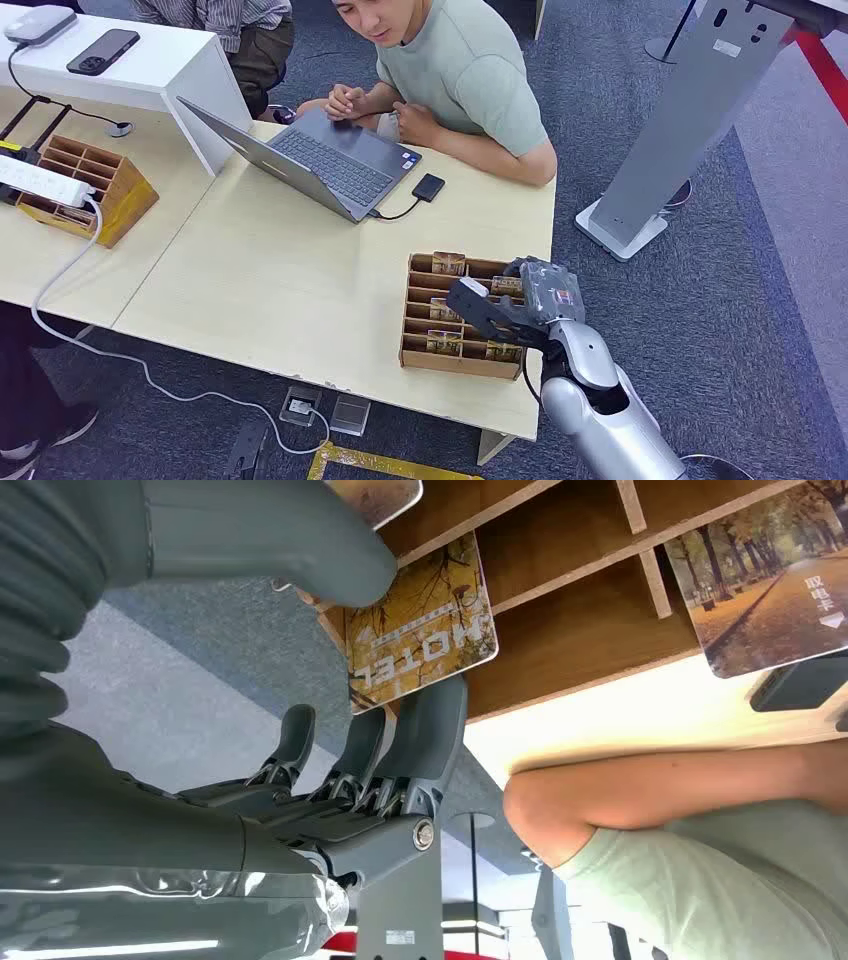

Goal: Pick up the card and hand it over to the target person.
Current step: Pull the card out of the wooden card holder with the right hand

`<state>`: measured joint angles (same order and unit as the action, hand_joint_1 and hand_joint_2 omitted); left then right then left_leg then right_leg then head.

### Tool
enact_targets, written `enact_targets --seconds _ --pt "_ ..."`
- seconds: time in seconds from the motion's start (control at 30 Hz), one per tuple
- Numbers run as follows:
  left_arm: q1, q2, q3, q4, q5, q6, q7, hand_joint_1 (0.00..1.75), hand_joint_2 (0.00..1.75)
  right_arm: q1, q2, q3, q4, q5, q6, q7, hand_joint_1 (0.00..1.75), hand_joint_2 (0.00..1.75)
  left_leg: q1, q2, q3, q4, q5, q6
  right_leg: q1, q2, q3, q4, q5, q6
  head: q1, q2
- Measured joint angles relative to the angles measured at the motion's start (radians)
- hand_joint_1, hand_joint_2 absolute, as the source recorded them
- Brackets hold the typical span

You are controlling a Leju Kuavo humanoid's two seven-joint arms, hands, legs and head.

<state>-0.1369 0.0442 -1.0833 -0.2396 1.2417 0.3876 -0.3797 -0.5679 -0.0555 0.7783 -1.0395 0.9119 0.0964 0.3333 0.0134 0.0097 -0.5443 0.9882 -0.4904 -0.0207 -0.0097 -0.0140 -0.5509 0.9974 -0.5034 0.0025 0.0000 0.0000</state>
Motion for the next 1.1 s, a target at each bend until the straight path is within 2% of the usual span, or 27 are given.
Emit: enact_targets --seconds 0.27,1.1 --pt "0.000 -0.002 0.001 0.001 0.005 0.004 0.000 0.00 0.00 -0.009 0.010 0.010 0.018 0.007 0.002 -0.006 0.84 1.75 0.000 0.001 0.000 0.000 0.000 0.000 0.000 0.000 0.000 0.000 0.000 0.000 0.000 0.000" --pt "-0.001 0.000 -0.011 0.000 -0.002 -0.005 -0.004 0.00 0.00 0.004 -0.002 0.005 -0.002 -0.003 0.005 -0.003 1.08 1.75 0.000 -0.001 0.000 0.000 0.000 0.000 0.000 -0.001 0.000 0.000 0.000 0.000 0.000 0.000"
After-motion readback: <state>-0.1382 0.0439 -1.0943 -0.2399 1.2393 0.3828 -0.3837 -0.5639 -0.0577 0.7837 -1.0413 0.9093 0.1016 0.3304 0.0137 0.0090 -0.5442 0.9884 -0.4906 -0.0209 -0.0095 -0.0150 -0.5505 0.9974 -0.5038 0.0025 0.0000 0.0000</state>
